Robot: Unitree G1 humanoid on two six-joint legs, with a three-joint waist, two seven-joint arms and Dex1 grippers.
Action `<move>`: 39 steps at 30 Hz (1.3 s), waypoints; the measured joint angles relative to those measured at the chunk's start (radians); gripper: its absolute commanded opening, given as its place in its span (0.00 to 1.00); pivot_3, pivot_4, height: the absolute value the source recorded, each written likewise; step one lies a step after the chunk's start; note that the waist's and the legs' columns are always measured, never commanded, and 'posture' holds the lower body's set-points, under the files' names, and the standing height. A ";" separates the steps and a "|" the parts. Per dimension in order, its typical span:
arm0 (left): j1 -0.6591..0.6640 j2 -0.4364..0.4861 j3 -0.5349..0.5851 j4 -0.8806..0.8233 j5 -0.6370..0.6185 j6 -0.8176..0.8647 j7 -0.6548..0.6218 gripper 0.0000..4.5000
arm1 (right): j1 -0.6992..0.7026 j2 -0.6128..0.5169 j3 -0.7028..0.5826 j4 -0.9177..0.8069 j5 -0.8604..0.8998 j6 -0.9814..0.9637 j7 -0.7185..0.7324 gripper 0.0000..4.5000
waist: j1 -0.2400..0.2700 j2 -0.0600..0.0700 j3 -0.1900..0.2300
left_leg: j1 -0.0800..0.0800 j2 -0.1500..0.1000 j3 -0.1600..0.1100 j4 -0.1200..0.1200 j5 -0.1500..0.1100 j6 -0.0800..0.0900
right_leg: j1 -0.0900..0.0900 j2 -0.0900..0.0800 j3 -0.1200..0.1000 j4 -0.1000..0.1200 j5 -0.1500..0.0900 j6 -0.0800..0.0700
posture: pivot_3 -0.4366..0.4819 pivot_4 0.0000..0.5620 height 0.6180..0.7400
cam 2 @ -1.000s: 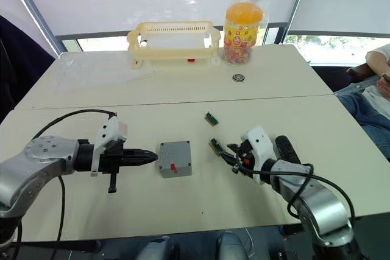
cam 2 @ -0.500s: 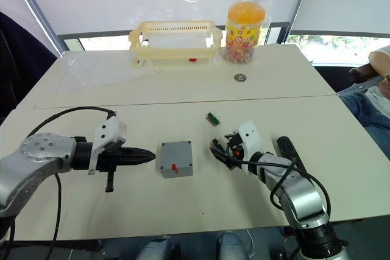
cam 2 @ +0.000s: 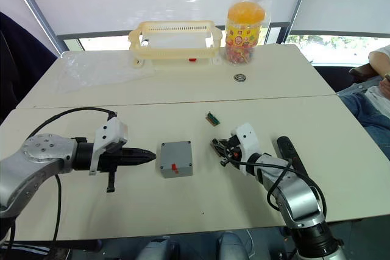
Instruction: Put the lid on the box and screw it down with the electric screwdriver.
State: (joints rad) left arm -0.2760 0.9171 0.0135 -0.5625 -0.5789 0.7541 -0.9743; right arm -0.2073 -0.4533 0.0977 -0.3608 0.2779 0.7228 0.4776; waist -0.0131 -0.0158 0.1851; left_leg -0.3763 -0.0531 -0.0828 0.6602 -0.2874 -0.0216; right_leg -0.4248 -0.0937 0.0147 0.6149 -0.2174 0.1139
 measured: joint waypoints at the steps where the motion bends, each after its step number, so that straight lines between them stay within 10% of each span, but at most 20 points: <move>1: -0.001 0.000 0.000 0.000 0.000 0.000 0.002 0.00 | 0.000 0.000 0.001 0.003 -0.001 -0.003 0.000 0.23 | 0.000 0.000 0.000 | 0.000 0.000 0.000 0.000 0.000 0.000 | 0.000 0.000 0.000 0.000 0.000 0.000 | 0.48 0.27 1.00; 8: -0.005 -0.005 -0.006 0.000 0.000 0.001 0.018 0.00 | -0.005 0.006 0.007 0.029 -0.015 -0.015 -0.002 0.01 | 0.000 0.000 0.000 | 0.000 0.000 0.000 0.000 0.000 0.000 | 0.000 0.000 0.000 0.000 0.000 0.000 | 0.48 0.27 1.00; 39: -0.001 -0.010 -0.027 0.053 0.009 -0.043 -0.009 0.00 | -0.071 0.029 -0.076 -0.100 0.058 0.053 -0.016 0.01 | -0.002 0.000 0.000 | 0.000 0.000 0.000 0.000 0.000 0.000 | 0.000 0.000 0.000 0.000 0.001 0.002 | 0.48 0.27 1.00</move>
State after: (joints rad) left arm -0.2768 0.9071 -0.0131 -0.5096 -0.5695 0.7113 -0.9834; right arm -0.2784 -0.4247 0.0218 -0.4604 0.3358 0.7755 0.4619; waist -0.0156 -0.0154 0.1854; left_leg -0.3760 -0.0531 -0.0829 0.6602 -0.2874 -0.0216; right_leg -0.4249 -0.0935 0.0147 0.6154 -0.2162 0.1161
